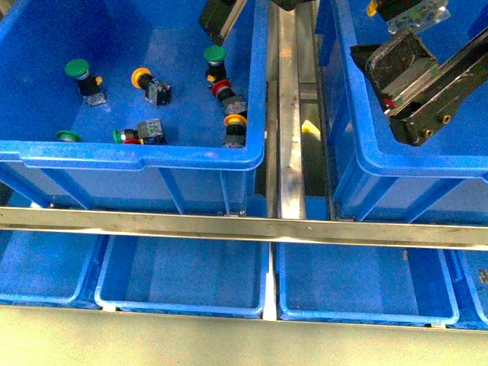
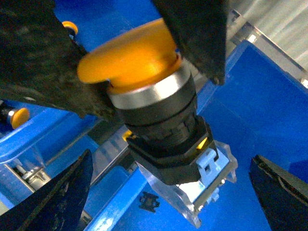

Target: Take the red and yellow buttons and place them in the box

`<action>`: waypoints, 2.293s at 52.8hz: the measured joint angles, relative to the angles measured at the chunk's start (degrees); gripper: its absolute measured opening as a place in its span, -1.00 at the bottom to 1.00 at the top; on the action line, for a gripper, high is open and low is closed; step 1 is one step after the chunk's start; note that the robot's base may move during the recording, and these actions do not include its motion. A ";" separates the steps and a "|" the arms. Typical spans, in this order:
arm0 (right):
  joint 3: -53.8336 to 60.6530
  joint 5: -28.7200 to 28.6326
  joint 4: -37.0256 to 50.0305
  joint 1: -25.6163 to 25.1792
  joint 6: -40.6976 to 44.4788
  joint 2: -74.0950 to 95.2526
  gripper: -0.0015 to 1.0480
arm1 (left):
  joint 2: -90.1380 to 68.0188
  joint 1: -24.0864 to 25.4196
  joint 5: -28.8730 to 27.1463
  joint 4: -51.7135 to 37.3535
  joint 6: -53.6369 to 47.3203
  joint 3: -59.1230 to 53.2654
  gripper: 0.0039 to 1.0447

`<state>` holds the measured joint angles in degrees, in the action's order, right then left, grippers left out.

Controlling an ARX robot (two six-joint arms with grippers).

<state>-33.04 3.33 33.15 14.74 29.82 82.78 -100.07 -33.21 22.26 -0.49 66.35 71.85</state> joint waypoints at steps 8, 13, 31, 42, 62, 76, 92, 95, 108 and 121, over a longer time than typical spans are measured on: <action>-1.42 0.13 0.26 0.26 0.61 1.99 0.87 | 0.00 0.72 -0.15 0.00 0.00 0.00 -0.34; -1.46 0.66 0.90 0.26 1.42 2.10 0.87 | 0.07 0.83 -0.09 0.00 0.00 0.00 -0.34; -2.80 2.49 2.95 -1.05 4.79 4.11 0.87 | 0.07 1.46 0.26 -0.04 0.02 0.00 -0.34; -3.02 2.93 3.56 -0.90 5.40 4.28 0.87 | 0.07 1.46 0.20 -0.04 0.24 0.00 -0.34; -3.52 2.47 3.54 1.77 5.88 4.28 0.87 | -0.70 1.88 -1.09 -0.28 0.85 0.00 -0.34; 2.10 3.04 7.30 3.17 4.42 1.62 0.87 | -2.27 0.90 -1.11 -1.92 1.55 -1.22 -0.34; 7.19 3.08 11.87 3.67 3.87 2.34 0.87 | -2.47 1.22 -1.49 -2.40 2.16 -1.62 -0.34; 7.41 3.02 12.87 3.52 3.93 2.86 0.87 | -2.47 1.46 -1.53 -2.40 2.32 -1.62 -0.34; 6.93 3.32 15.41 2.64 4.61 4.28 0.87 | -2.47 2.08 -2.19 -2.56 3.56 -1.62 -0.34; 5.05 3.82 15.98 2.80 4.81 5.46 0.87 | -2.47 1.36 -2.75 -2.97 5.55 -1.60 -0.34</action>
<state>-27.99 7.16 49.12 17.54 34.63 88.25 -102.54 -31.86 19.51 -3.46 71.90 70.26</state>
